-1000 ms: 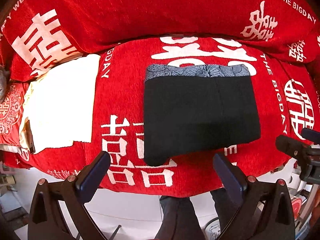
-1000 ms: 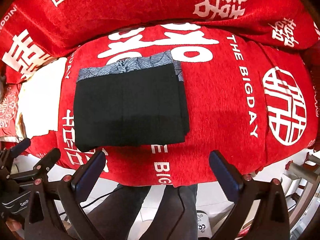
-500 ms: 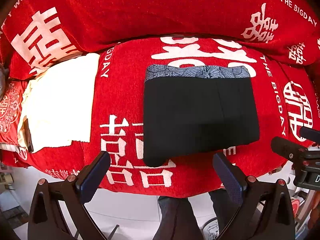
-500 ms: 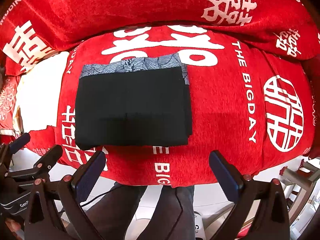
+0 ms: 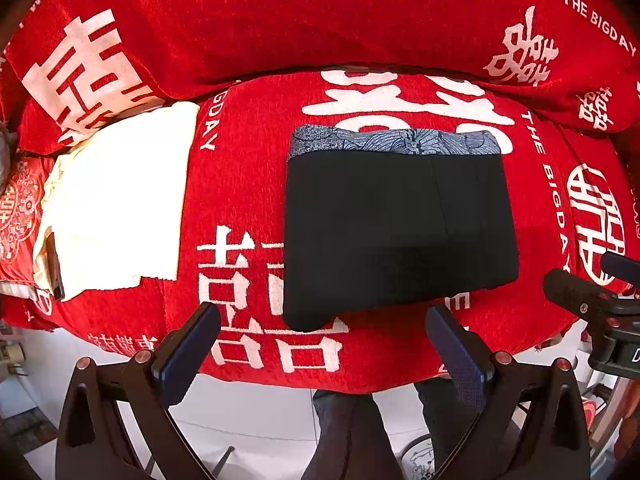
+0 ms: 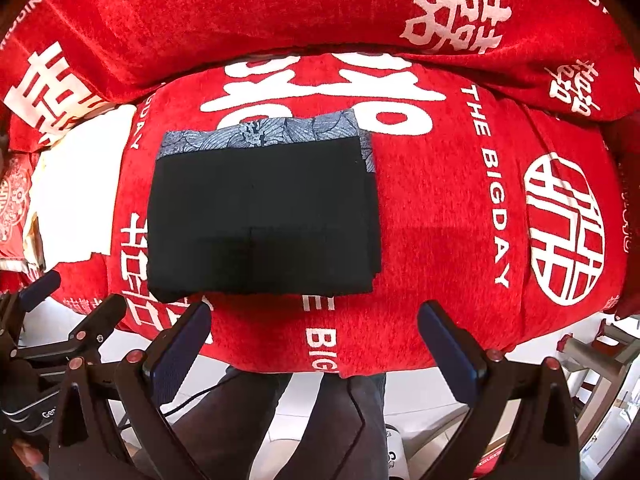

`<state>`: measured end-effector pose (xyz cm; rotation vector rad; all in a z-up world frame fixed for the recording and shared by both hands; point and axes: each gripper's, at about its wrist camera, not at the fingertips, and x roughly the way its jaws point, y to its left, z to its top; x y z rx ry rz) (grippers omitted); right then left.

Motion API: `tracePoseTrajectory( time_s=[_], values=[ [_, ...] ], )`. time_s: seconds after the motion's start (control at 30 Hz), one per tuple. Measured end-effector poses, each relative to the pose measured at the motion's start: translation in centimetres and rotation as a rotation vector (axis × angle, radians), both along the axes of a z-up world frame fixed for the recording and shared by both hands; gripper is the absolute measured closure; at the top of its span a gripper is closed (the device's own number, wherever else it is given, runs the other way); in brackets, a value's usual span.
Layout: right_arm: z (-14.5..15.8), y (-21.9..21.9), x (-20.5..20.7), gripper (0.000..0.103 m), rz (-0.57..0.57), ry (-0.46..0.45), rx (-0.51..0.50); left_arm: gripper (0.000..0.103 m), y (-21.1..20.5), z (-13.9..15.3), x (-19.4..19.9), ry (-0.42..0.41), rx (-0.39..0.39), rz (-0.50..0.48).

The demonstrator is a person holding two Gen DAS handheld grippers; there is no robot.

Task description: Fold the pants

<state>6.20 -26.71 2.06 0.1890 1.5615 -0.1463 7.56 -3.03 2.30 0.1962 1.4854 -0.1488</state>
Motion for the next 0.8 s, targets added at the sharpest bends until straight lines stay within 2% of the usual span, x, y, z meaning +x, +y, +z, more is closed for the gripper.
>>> tracePoseTrajectory(
  time_s=[0.8],
  values=[
    [0.04,0.19,0.02,0.0,0.006,-0.002,-0.009,0.0,-0.09,-0.12,-0.06,0.007,-0.003,0.024]
  ],
)
